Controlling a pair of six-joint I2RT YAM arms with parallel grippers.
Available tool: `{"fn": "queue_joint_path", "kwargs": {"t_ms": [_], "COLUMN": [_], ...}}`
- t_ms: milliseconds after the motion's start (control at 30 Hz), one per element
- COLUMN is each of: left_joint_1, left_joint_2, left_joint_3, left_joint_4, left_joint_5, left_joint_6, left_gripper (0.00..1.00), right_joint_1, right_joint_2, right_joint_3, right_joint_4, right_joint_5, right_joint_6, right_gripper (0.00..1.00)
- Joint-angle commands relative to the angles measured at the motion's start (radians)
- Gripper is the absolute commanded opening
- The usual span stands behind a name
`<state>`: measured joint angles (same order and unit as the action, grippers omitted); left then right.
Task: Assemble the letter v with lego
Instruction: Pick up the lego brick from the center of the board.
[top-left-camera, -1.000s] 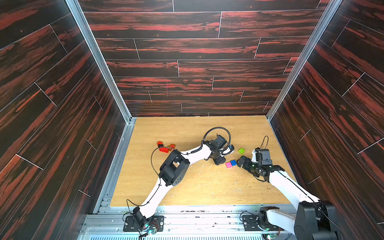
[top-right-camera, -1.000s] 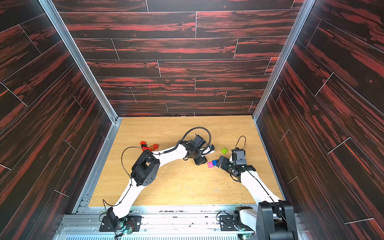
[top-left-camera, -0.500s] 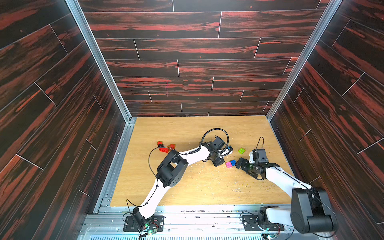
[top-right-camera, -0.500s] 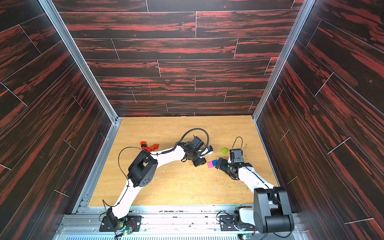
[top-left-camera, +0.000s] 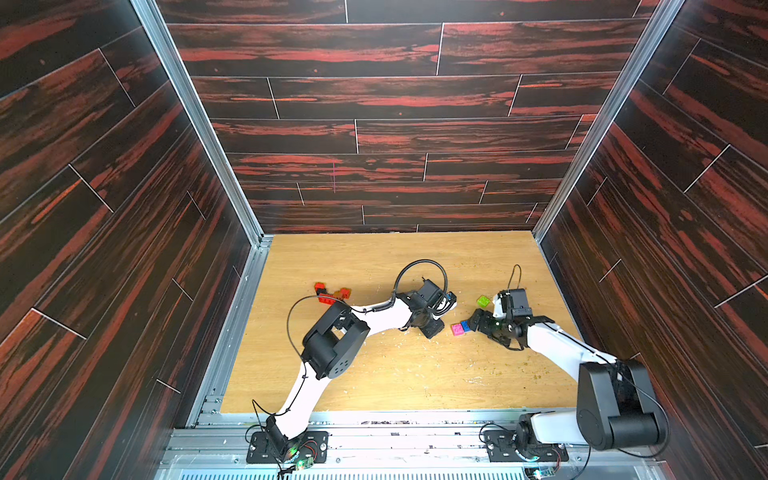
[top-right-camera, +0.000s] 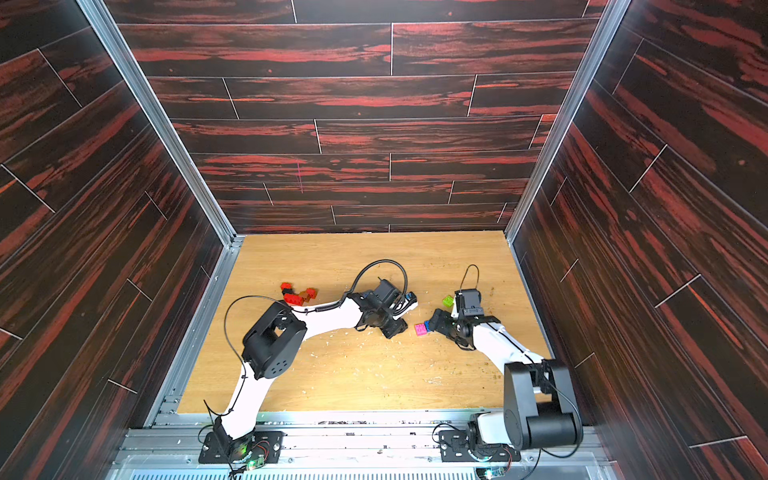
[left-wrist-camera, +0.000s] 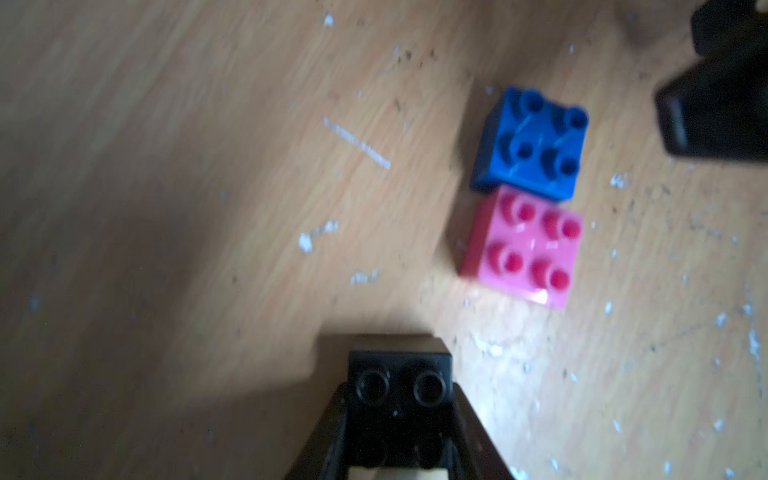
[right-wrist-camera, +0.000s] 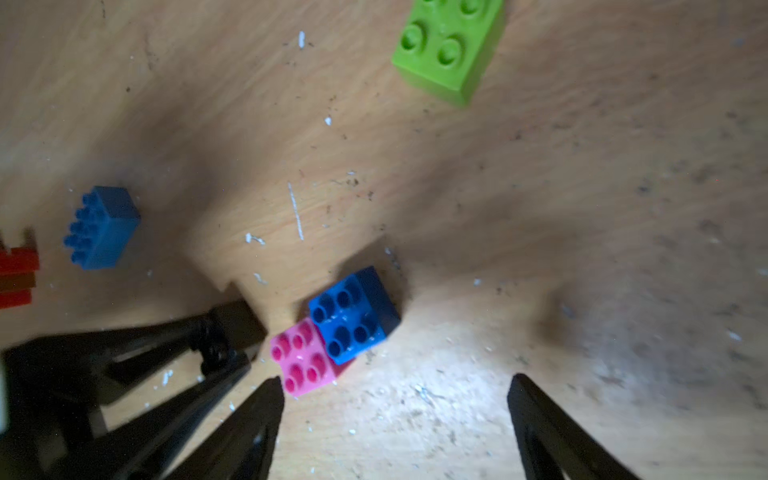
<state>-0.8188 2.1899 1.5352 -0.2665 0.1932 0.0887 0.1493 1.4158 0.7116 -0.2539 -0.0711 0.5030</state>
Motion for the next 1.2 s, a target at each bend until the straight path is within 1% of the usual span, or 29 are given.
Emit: {"fn": "queue_joint_path", "kwargs": {"t_ms": [0,100,200,267,333,433,500,533,700,800,900,933,1000,1100,1167], "left_joint_1": [-0.003,-0.003,-0.004,-0.004,-0.005,-0.006,-0.006,-0.007,-0.006,-0.006,-0.006,-0.005,-0.006,-0.008,-0.008], "left_joint_2": [-0.069,-0.125,-0.179,-0.208,-0.237,-0.267,-0.288,-0.303,-0.350,-0.363,-0.374,-0.379,-0.387,-0.400,-0.404], "left_joint_3": [-0.086,-0.142,-0.190,-0.214,-0.241,-0.277,-0.295,-0.310,-0.352,-0.363,-0.373,-0.377,-0.380,-0.394,-0.397], "left_joint_4": [-0.007,0.026,0.055,0.061,0.069,0.077,0.075,0.081,0.091,0.092,0.099,0.098,0.099,0.102,0.100], "left_joint_5": [-0.057,-0.072,-0.084,-0.102,-0.113,-0.129,-0.136,-0.138,-0.146,-0.149,-0.153,-0.154,-0.156,-0.161,-0.165], "left_joint_6": [-0.099,-0.140,-0.164,-0.175,-0.180,-0.188,-0.193,-0.198,-0.203,-0.205,-0.209,-0.213,-0.216,-0.216,-0.214], "left_gripper": [0.07,0.06,0.06,0.06,0.06,0.06,0.06,0.06,0.06,0.06,0.06,0.06,0.06,0.06,0.06], "right_joint_1": [0.016,0.034,0.055,0.068,0.081,0.102,0.112,0.115,0.131,0.140,0.144,0.144,0.145,0.145,0.146], "right_joint_2": [0.033,0.068,0.109,0.138,0.164,0.201,0.223,0.231,0.233,0.263,0.279,0.286,0.301,0.307,0.307], "right_joint_3": [0.038,0.068,0.103,0.127,0.145,0.177,0.193,0.196,0.182,0.187,0.186,0.187,0.199,0.200,0.201], "right_joint_4": [-0.016,-0.028,-0.048,-0.064,-0.069,-0.093,-0.111,-0.119,-0.120,-0.132,-0.130,-0.130,-0.143,-0.147,-0.145], "right_joint_5": [0.000,0.021,0.052,0.074,0.073,0.115,0.138,0.147,0.177,0.178,0.201,0.197,0.198,0.223,0.226], "right_joint_6": [-0.002,0.001,-0.014,-0.021,-0.026,-0.030,-0.034,-0.035,-0.034,-0.041,-0.041,-0.041,-0.047,-0.050,-0.053], "right_gripper": [0.85,0.83,0.79,0.78,0.73,0.70,0.58,0.55,0.53,0.51,0.50,0.49,0.44,0.44,0.40]}}
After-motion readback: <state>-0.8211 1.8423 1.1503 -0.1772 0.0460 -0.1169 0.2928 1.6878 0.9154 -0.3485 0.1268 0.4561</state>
